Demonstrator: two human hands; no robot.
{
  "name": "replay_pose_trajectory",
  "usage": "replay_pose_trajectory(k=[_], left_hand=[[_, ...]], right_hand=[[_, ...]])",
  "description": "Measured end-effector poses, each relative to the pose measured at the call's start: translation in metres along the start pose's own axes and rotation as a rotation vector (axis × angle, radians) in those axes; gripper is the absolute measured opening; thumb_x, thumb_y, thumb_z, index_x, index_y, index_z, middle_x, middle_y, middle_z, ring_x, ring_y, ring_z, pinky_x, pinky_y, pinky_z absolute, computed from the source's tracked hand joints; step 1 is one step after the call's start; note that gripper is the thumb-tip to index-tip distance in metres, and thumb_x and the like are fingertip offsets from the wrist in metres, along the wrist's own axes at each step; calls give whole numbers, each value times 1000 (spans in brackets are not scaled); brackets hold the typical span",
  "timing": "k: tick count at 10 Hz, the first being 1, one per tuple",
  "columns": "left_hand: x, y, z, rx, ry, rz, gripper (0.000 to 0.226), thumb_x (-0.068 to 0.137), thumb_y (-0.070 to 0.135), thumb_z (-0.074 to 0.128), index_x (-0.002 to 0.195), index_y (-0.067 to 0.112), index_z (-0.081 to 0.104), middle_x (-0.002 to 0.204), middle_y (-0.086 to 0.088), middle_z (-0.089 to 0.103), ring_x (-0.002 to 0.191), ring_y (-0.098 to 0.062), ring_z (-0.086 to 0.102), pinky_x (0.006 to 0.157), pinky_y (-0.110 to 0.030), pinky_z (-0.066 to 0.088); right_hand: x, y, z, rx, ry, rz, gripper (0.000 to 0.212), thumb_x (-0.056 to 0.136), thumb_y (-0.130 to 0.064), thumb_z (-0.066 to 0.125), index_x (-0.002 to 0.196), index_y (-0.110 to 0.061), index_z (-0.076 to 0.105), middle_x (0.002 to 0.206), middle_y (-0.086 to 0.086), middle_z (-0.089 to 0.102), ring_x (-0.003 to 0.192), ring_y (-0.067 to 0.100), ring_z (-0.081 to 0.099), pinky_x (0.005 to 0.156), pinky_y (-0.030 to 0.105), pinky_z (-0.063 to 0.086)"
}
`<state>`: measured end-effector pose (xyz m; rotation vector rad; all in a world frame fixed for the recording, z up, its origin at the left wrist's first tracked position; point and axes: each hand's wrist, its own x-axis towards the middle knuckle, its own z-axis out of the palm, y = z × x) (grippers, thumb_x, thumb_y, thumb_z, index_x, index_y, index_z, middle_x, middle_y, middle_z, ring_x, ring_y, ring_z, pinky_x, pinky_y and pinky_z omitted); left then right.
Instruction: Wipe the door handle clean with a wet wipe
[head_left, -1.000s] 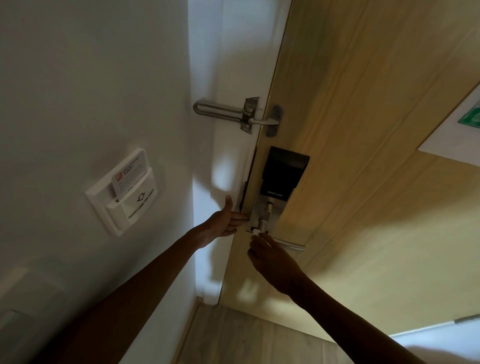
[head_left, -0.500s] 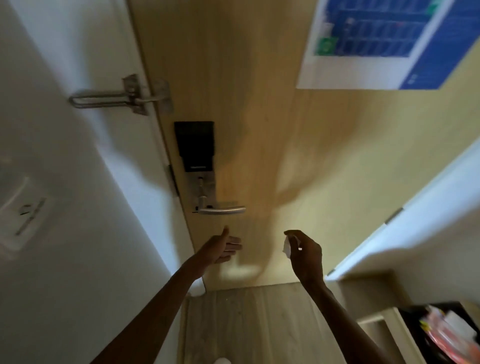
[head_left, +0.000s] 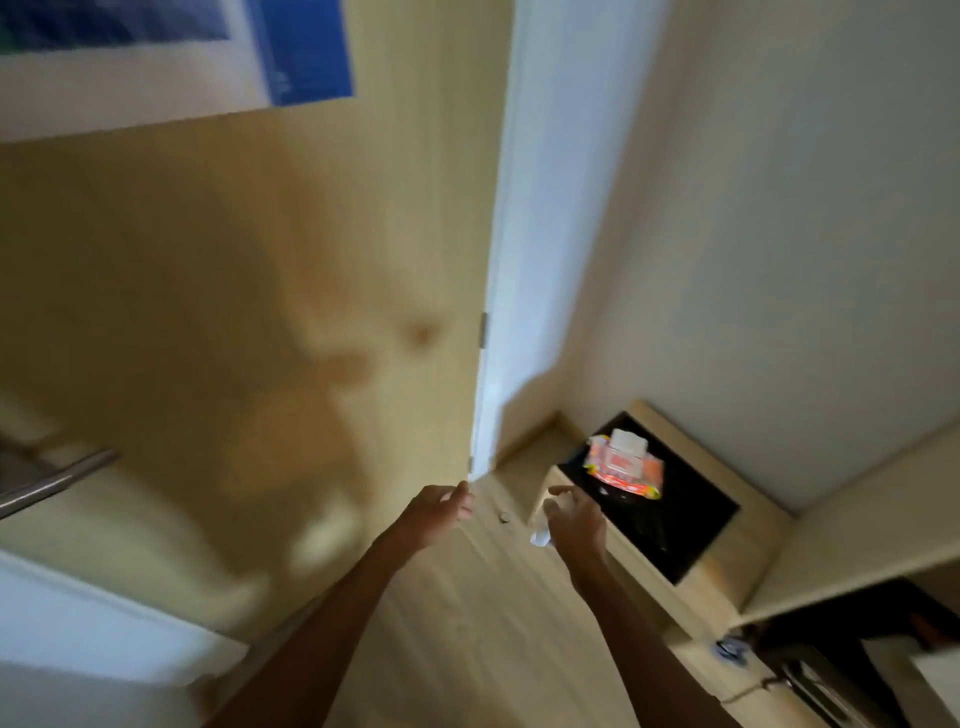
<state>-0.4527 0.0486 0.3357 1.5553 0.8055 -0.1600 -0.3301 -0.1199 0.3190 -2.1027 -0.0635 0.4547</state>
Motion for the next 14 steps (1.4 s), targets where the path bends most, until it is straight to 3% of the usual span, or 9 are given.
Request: replay_pose_trajectory(k=[1,2,4,7,9,11,13,14], left_hand=[[21,11,42,89,-30,2,46,98,40,42,109,3,67,106,-16,72,89,-24,67,76,-29,47],[43,29,98,251,-74,51,37,95,42,42,101,17,69,109,-6,72,104,-23,66,86,-33,50],[77,49,158,451,-123,94,42,91,48,42,114,22,64,123,0,66,114,-15,59,86,-26,44],[157,64,206,618,-208,98,42,93,45,43,119,17,61,125,-4,66,117,-17,59,89,-26,44],[221,98,228,684,-242,96,43,94,43,44,124,16,58,126,-5,65,117,-18,60,90,-26,45],[281,129,236,733,-251,112,41,96,40,43,124,14,58,124,-6,66,116,-20,61,95,-31,48],[317,147,244,798,-324,96,46,96,44,40,130,15,53,129,-6,63,117,-21,60,95,-34,49],[334,149,251,796,-332,104,46,97,44,39,129,14,53,129,-7,63,115,-22,61,92,-34,50]], right_hand=[[14,19,-34,6,49,44,23,82,-14,64,104,-17,68,100,5,66,96,27,62,87,45,55],[30,50,-77,39,129,108,33,81,-14,70,113,-13,60,104,7,64,90,22,58,83,39,56],[61,87,-126,131,199,234,44,79,-14,76,118,-7,59,102,11,63,89,29,64,81,48,59],[125,115,-169,91,295,407,34,79,-8,69,113,-8,65,94,12,65,89,35,65,80,49,58],[189,109,-192,-106,323,409,24,79,-2,62,102,-3,66,96,19,71,91,36,64,67,29,43],[250,101,-201,-149,381,456,22,79,-2,61,100,-6,67,96,19,73,89,36,66,67,30,45],[286,97,-210,-175,306,526,29,85,-14,64,112,-4,66,107,20,71,101,36,65,75,30,48],[298,91,-215,-160,344,511,19,88,-18,59,101,-5,66,97,17,69,95,32,65,76,31,49]])
